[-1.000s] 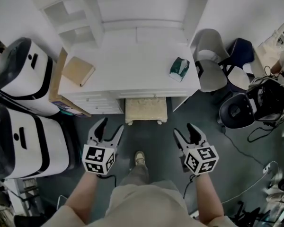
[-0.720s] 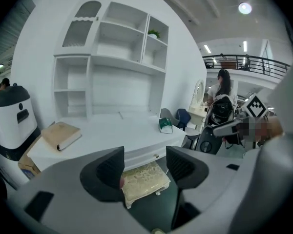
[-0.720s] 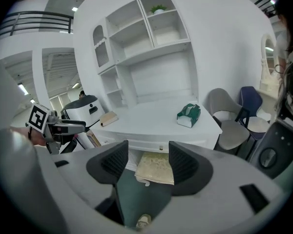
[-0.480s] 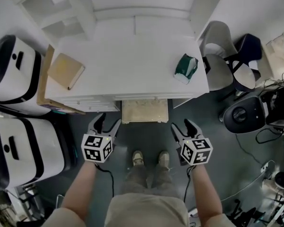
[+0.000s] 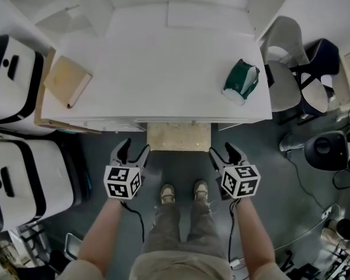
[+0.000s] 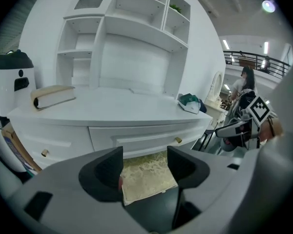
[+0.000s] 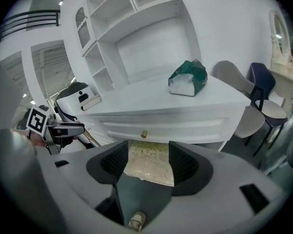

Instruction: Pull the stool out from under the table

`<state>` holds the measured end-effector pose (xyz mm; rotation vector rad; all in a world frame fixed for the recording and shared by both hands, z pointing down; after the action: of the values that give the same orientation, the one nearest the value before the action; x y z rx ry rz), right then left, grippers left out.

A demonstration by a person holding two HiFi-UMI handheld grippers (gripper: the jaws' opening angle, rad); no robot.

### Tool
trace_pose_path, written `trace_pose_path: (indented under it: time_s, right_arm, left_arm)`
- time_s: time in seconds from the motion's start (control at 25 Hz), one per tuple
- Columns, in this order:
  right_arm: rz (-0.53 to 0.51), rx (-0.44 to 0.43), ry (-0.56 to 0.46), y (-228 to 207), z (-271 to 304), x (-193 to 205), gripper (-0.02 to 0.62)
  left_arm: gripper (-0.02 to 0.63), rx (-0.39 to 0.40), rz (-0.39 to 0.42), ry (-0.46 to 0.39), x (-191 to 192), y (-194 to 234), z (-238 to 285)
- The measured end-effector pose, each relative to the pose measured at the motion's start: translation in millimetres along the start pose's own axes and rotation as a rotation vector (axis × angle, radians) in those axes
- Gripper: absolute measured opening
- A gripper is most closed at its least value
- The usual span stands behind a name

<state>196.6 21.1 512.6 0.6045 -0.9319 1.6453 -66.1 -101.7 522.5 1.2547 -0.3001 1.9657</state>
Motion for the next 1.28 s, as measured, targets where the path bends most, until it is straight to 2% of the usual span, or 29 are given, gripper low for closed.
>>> trace_pose_path:
  time_s: [0.28,0.44,0.52,0.88,1.28]
  right_arm:
    - [0.003,-0.034,0.048,-34,52,34,0.264]
    - [0.022,-0.017,0.021,-54,81,50,0.262]
    - [0.031,-0.013,0.018,-61,95,60,0.262]
    - [0.044,-0.037,0.079,-87,155,117,0.264]
    - [0.044,-0.037,0.127,-120,204,173,0.309]
  left_arm:
    - [0.278,-0.020,-0.032,0.024,37,15,52]
    - [0.290,-0.020,-0.097,-0.021,58,24,83]
    - [0.298,-0.015,-0.107,-0.016,72,27,99]
    - [0.327,-0.006,-0.125,0.082,149,50,149]
    - [0.403,0.033,-0.245,0.167,222,65,199]
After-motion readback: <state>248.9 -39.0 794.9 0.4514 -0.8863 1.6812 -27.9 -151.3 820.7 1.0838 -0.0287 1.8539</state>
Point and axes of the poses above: the fingertips, and each gripper's own axes: z forward along the fingers, y to its left, x out of its underside, the point moved 3 cm from there along -z, backward along the fingers, and after that the axes turned 7 degrees about -y, right-handed, at the moved point
